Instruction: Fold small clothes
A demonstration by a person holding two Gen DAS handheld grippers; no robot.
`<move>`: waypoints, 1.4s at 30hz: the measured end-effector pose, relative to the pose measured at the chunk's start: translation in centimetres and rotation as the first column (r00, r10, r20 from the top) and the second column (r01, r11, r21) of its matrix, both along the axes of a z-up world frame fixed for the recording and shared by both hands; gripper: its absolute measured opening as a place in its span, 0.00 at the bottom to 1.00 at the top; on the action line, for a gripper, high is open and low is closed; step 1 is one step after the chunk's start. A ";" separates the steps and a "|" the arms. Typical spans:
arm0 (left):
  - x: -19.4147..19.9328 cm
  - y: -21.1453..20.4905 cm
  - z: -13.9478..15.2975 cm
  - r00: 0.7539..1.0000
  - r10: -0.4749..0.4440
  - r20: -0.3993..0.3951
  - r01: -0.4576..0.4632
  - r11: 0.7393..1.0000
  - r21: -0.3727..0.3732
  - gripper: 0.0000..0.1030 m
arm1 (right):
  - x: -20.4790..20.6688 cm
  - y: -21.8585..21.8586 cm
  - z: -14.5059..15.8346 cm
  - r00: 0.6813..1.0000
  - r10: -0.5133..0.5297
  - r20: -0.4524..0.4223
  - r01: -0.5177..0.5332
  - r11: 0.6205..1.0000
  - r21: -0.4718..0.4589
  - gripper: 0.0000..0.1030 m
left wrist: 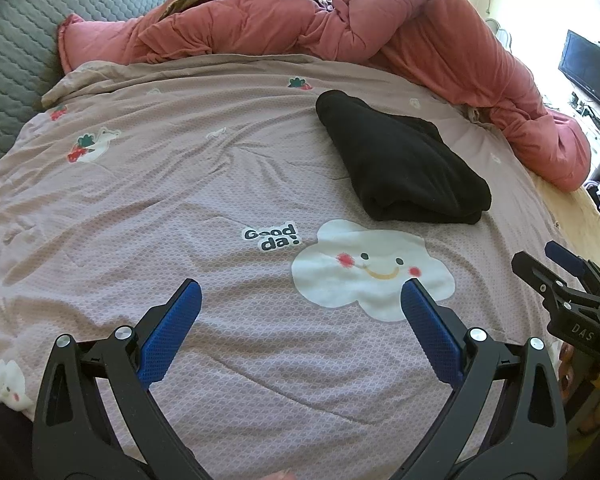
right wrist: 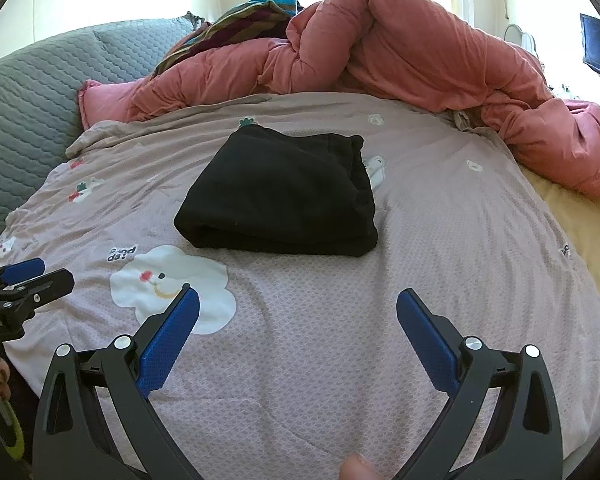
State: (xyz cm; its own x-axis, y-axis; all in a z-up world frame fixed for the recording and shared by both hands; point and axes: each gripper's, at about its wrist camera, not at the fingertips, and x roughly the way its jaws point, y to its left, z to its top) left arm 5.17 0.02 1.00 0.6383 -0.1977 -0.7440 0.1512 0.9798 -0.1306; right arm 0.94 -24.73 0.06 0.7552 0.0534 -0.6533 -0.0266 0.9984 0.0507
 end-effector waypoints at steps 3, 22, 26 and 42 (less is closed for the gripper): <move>0.0 0.1 0.0 1.000 0.001 0.000 -0.001 1.000 0.001 0.91 | 0.0 0.0 0.0 1.000 0.002 -0.002 -0.002 1.000 -0.001 0.96; -0.1 0.2 0.0 1.000 0.012 -0.002 -0.012 1.000 0.022 0.91 | -0.1 0.3 0.1 1.000 0.003 0.003 -0.003 1.000 -0.013 0.96; 0.0 0.3 0.0 1.000 0.016 -0.007 -0.016 1.000 0.022 0.91 | -0.2 0.3 0.1 1.000 0.003 0.005 -0.003 1.000 -0.011 0.96; -0.2 0.3 0.1 1.000 0.027 -0.004 -0.027 0.999 0.035 0.91 | -0.2 0.3 0.1 1.000 0.005 0.004 -0.005 1.000 -0.013 0.96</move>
State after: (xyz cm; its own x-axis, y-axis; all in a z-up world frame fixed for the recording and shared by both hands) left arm 4.93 0.28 1.08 0.6399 -0.1544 -0.7527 0.1238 0.9875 -0.0973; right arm 0.71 -24.42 0.19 0.7576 0.0486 -0.6509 -0.0315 0.9988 0.0380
